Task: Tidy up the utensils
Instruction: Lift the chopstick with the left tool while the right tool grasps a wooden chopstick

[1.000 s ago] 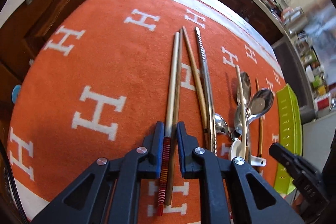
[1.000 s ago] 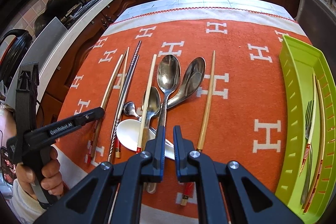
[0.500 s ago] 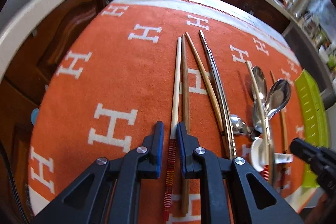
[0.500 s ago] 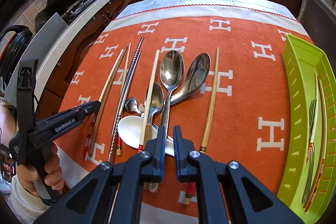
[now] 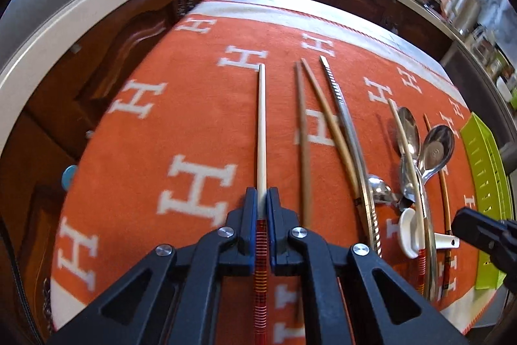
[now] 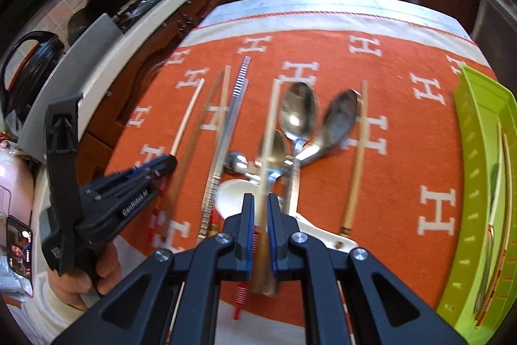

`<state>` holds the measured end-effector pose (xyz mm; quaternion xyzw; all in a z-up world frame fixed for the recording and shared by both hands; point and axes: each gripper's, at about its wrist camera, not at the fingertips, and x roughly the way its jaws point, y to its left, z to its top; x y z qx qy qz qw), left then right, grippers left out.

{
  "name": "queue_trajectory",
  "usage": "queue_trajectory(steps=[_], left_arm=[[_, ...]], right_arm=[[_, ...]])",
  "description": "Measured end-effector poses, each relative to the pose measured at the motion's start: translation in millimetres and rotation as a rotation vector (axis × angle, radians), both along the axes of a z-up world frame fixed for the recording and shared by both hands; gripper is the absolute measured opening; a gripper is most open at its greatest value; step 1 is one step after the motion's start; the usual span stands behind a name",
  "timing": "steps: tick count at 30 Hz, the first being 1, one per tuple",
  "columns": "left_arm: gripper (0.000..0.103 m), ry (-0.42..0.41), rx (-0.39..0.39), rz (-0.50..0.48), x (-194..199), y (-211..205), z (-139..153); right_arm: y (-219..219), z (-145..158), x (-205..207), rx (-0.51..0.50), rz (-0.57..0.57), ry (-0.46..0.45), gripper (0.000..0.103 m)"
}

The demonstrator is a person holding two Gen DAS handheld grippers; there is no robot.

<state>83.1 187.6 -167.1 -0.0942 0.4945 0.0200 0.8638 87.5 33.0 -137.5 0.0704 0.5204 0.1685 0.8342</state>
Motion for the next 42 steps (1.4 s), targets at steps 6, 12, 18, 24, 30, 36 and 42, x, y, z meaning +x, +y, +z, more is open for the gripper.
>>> queue_trajectory(steps=[6, 12, 18, 24, 30, 36, 42], left_arm=[[0.003, -0.022, -0.026, 0.044, -20.9, 25.5, 14.2], [0.003, -0.017, -0.036, 0.082, -34.0, 47.4, 18.5], [0.003, -0.03, -0.036, 0.1, -39.1, 61.3, 24.1], [0.004, -0.031, -0.043, 0.113, -39.4, 65.6, 24.5], [0.004, -0.026, -0.043, 0.115, -40.5, 62.3, 26.3], [0.003, -0.046, -0.056, 0.109, -45.5, 48.0, 44.1], [0.003, -0.086, -0.113, 0.025, -43.2, -0.6, 75.2]], right_arm=[[37.9, 5.4, 12.7, 0.091, 0.064, -0.008, 0.008], [87.2, -10.5, 31.6, 0.094, 0.086, 0.001, 0.008], [113.5, -31.0, 46.0, -0.02, 0.065, -0.007, 0.008], [125.8, -45.3, 49.5, -0.103, 0.041, -0.009, 0.02], [132.8, -46.4, 45.5, -0.164, 0.042, -0.038, 0.008], [105.3, -39.9, 44.7, -0.022, 0.007, 0.034, 0.006], [49.2, -2.8, 20.4, 0.08, -0.038, -0.007, 0.006]])
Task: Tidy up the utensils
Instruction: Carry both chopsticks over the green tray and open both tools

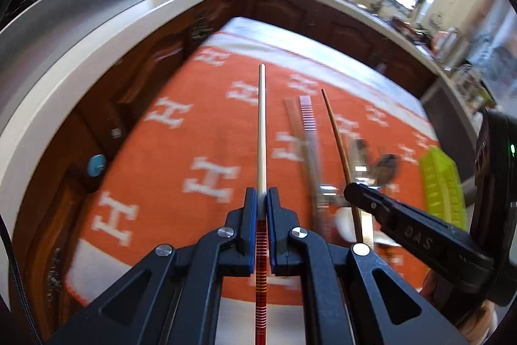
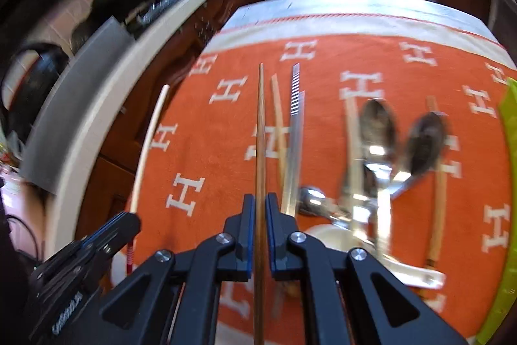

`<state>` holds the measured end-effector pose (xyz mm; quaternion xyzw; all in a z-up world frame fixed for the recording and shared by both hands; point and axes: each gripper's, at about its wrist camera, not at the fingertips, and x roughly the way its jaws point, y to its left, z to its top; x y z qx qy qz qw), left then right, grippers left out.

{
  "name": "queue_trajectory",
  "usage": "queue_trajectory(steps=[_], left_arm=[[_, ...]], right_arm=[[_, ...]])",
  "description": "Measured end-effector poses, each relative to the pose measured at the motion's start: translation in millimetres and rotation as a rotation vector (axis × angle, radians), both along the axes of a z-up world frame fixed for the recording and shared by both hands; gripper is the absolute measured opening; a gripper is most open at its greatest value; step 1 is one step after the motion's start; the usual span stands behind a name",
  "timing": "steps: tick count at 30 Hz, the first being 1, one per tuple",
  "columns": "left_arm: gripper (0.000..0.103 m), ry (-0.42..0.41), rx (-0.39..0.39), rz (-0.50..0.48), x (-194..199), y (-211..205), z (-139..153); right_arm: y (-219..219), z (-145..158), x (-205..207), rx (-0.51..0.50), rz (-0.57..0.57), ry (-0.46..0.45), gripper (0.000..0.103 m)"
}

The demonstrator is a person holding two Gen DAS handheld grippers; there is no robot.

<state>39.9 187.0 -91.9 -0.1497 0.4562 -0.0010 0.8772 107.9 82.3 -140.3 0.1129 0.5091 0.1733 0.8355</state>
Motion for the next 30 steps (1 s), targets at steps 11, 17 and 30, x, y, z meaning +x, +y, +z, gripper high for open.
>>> queue_trajectory(steps=[11, 17, 30], left_arm=[[0.003, -0.068, -0.022, -0.249, 12.3, -139.2, 52.8], [0.003, -0.077, 0.006, -0.363, 14.4, -203.1, 65.1], [0.004, 0.021, -0.02, -0.507, 47.2, -316.0, 47.4]], right_arm=[[-160.6, 51.7, -51.6, 0.01, -0.219, -0.105, 0.006], [-226.1, 67.2, -76.3, 0.003, -0.334, -0.147, 0.006], [-304.1, 51.7, -88.6, -0.05, -0.466, -0.135, 0.007]])
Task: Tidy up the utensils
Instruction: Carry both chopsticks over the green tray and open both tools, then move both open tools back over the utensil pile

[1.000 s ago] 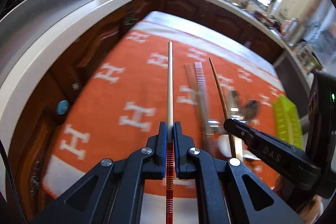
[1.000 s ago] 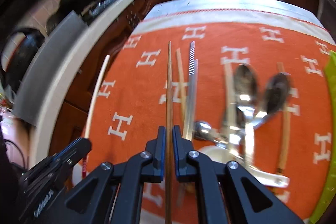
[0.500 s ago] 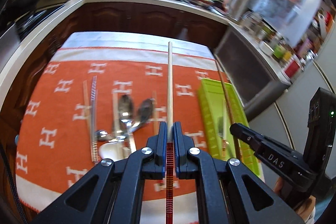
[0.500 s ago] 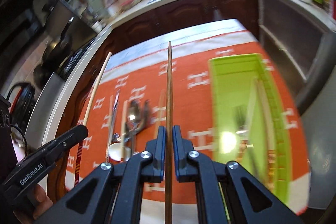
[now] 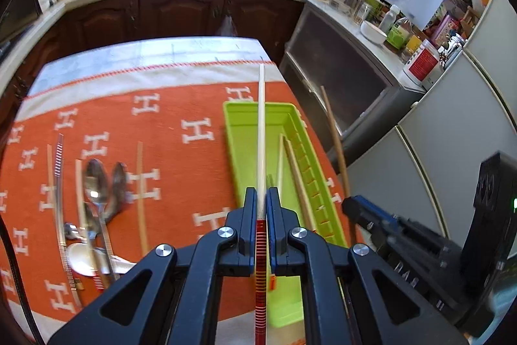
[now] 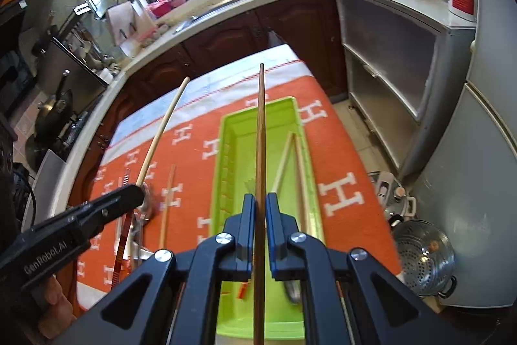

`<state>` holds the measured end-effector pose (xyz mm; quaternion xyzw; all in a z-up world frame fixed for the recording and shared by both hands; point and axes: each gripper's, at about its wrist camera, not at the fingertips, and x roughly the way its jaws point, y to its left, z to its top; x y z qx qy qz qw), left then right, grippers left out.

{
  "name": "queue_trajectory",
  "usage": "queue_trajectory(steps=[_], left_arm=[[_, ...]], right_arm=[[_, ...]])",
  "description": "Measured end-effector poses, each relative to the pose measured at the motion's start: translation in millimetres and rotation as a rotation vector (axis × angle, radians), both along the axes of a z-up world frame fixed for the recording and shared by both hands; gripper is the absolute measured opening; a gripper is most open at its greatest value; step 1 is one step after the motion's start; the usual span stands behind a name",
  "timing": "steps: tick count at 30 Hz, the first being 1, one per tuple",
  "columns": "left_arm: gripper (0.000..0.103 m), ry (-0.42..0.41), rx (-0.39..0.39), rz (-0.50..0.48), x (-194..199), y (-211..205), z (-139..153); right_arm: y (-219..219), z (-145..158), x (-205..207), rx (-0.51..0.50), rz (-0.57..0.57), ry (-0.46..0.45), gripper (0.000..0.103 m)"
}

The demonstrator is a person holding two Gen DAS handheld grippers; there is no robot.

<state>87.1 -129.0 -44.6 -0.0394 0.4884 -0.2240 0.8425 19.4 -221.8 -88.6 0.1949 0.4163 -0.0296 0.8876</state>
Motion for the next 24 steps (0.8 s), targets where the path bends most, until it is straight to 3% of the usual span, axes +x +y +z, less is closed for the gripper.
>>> queue_trajectory(steps=[9, 10, 12, 14, 24], left_arm=[[0.007, 0.134, 0.004, -0.014, 13.3, -35.4, -46.5], [0.01, 0.134, 0.019, -0.019, 12.5, -38.0, -49.9], [0.039, 0.13, 0.045, -0.031, 10.0, -40.7, -54.8], [0.061, 0.108, 0.059, -0.022, 6.2, -39.9, -55.1], [0.073, 0.033, 0.114, 0.0, -1.6, -20.9, -39.2]], right_arm=[[-5.2, -27.4, 7.8, -0.031, 0.035, 0.079, 0.007], [-5.5, -30.0, 8.8, -0.033, 0.035, 0.088, 0.007], [-5.1, -34.1, 10.2, -0.056, 0.036, 0.104, 0.008], [-4.7, -37.6, 9.6, -0.082, 0.03, 0.114, 0.008], [-11.6, -43.2, 3.7, -0.047, 0.005, 0.118, 0.008]])
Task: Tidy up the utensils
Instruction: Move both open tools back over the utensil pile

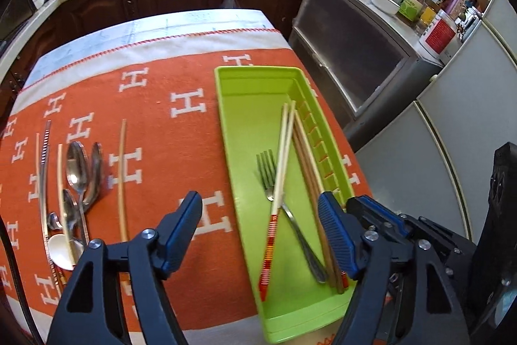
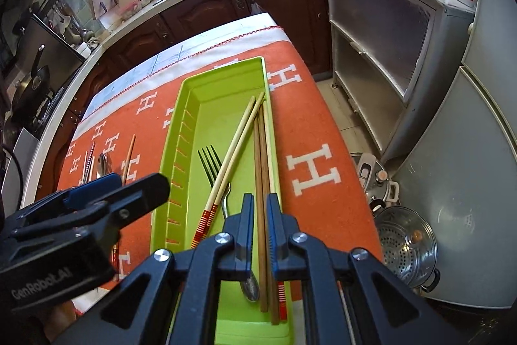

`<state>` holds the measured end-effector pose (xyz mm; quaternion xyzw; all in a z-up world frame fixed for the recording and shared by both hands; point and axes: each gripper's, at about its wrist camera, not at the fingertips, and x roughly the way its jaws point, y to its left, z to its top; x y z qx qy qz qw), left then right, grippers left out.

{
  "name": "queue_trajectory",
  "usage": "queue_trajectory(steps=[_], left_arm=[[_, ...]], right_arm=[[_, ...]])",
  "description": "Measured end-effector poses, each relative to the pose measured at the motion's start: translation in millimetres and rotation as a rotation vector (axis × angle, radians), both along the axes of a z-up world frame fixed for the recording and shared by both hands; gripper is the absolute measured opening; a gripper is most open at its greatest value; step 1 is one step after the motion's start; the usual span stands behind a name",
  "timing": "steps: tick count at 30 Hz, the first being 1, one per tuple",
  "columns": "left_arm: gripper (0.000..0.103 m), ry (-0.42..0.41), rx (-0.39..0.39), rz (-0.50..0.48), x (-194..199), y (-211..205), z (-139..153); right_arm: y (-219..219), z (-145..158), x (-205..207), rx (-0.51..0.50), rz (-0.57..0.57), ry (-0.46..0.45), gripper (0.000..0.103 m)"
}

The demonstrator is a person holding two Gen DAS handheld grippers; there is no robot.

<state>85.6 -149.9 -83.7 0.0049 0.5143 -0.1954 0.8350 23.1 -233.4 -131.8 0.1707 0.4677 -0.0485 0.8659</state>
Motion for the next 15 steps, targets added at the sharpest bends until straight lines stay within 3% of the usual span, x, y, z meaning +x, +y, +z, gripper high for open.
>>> queue_trajectory(steps=[15], left_arm=[[0.074, -0.041, 0.104, 0.119, -20.9, 77.9, -1.9]], right_arm=[[15.1, 3.8, -11.1, 0.022, 0.005, 0.011, 0.008]])
